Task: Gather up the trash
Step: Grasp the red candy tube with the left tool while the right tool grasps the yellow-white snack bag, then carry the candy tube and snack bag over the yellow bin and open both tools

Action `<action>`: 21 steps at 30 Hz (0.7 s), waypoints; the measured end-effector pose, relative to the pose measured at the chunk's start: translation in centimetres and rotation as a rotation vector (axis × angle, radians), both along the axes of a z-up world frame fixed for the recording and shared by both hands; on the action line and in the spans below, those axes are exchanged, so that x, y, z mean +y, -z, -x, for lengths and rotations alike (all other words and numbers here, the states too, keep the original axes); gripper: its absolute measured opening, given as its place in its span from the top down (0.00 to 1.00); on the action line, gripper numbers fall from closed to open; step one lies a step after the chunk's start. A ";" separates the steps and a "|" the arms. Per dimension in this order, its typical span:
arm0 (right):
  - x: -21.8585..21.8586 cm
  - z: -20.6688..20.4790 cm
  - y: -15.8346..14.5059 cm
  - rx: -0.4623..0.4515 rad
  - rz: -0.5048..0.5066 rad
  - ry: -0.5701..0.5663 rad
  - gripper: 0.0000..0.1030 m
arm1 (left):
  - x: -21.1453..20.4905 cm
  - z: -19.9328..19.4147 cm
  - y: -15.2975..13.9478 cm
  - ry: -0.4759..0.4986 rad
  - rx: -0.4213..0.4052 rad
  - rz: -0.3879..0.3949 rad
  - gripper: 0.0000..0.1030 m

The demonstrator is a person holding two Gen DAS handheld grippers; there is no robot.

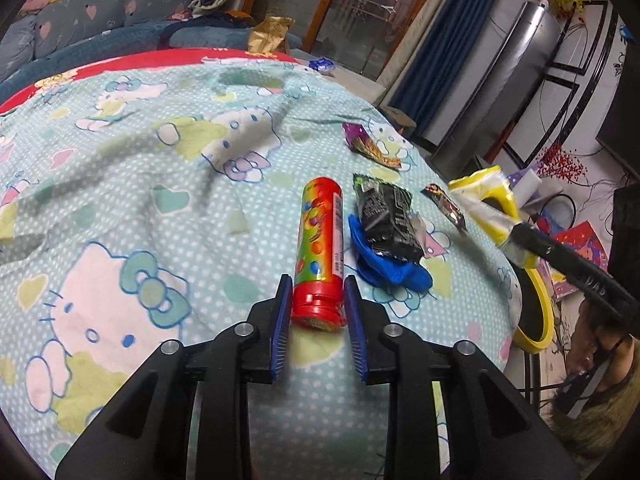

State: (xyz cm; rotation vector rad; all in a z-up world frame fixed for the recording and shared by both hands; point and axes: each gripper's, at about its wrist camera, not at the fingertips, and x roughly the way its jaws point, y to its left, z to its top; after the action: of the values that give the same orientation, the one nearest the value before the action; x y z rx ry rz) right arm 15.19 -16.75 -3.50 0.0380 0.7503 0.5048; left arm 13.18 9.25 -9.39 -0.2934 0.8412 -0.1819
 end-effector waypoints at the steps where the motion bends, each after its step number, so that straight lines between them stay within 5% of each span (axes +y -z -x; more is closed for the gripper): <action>1: -0.2 0.0 -0.2 -0.003 -0.005 0.002 0.81 | -0.3 -0.1 0.1 0.003 0.004 -0.013 0.70; 9: -2.5 0.6 -1.8 -0.041 -0.032 0.031 0.81 | -1.9 0.2 -0.2 -0.027 -0.009 -0.109 0.72; 14: -4.0 0.9 -2.8 -0.066 -0.049 0.052 0.81 | -1.0 1.5 -4.1 -0.073 -0.113 -0.059 0.72; 21: -6.4 1.0 -3.4 -0.083 -0.060 0.093 0.81 | -3.7 2.2 -8.5 -0.018 -0.217 -0.039 0.72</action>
State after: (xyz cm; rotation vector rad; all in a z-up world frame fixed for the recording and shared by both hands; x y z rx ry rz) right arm 14.17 -23.17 -0.07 0.1063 0.6495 0.4377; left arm 10.98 5.59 -0.93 -0.2400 0.6262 -0.1771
